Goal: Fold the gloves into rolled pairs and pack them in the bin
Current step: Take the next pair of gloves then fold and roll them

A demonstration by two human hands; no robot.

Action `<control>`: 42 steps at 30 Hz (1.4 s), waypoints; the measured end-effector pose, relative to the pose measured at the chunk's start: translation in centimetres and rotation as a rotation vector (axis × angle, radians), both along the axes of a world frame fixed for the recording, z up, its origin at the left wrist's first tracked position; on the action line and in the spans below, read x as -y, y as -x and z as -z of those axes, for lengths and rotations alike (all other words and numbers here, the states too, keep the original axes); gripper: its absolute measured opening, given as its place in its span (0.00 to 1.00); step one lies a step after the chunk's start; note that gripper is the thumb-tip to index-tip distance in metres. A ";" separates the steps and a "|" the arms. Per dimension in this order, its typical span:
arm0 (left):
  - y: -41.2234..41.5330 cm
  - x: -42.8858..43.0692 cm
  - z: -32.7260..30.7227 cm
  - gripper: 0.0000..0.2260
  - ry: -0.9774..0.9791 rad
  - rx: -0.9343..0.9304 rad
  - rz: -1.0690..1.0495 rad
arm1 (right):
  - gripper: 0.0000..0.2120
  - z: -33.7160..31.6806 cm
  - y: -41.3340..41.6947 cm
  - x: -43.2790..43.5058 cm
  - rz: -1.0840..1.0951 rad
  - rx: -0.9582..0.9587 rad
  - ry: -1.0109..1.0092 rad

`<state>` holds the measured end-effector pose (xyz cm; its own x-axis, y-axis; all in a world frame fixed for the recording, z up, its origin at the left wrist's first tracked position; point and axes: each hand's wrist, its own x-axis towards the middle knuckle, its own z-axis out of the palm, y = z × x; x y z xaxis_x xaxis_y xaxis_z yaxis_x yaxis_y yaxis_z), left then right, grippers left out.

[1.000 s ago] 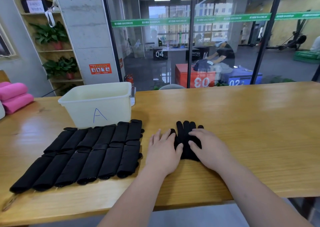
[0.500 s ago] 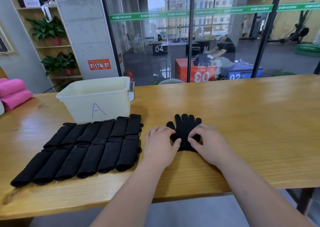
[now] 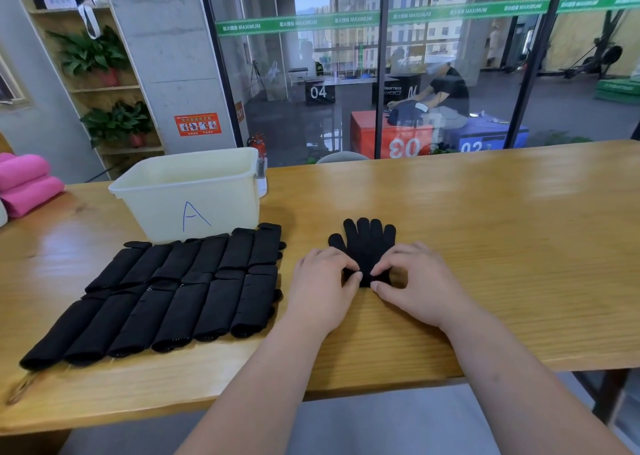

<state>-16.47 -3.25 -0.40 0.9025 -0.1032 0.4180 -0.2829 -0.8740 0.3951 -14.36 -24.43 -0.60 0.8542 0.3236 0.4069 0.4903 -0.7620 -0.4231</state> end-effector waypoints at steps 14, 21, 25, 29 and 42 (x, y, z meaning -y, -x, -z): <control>-0.1 -0.2 0.0 0.15 0.042 -0.046 -0.009 | 0.08 -0.2 -0.4 -0.2 0.101 0.030 0.082; 0.3 -0.2 -0.4 0.15 0.102 -0.065 -0.016 | 0.07 -0.4 0.0 0.0 0.137 -0.026 -0.090; 0.5 -0.3 -0.6 0.09 0.137 -0.068 -0.031 | 0.08 -0.7 0.3 0.2 0.099 -0.068 -0.173; 0.6 -0.2 -0.8 0.08 0.186 -0.113 -0.048 | 0.14 -0.7 0.5 -0.3 0.056 -0.032 -0.017; 0.2 -0.2 -0.6 0.11 0.312 -0.126 -0.073 | 0.10 -0.6 -0.2 0.1 0.143 -0.226 -0.340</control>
<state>-16.70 -3.05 0.18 0.9493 0.0791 0.3042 -0.1559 -0.7220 0.6741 -14.12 -24.50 0.03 0.9605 0.0752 0.2678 0.2562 -0.6146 -0.7461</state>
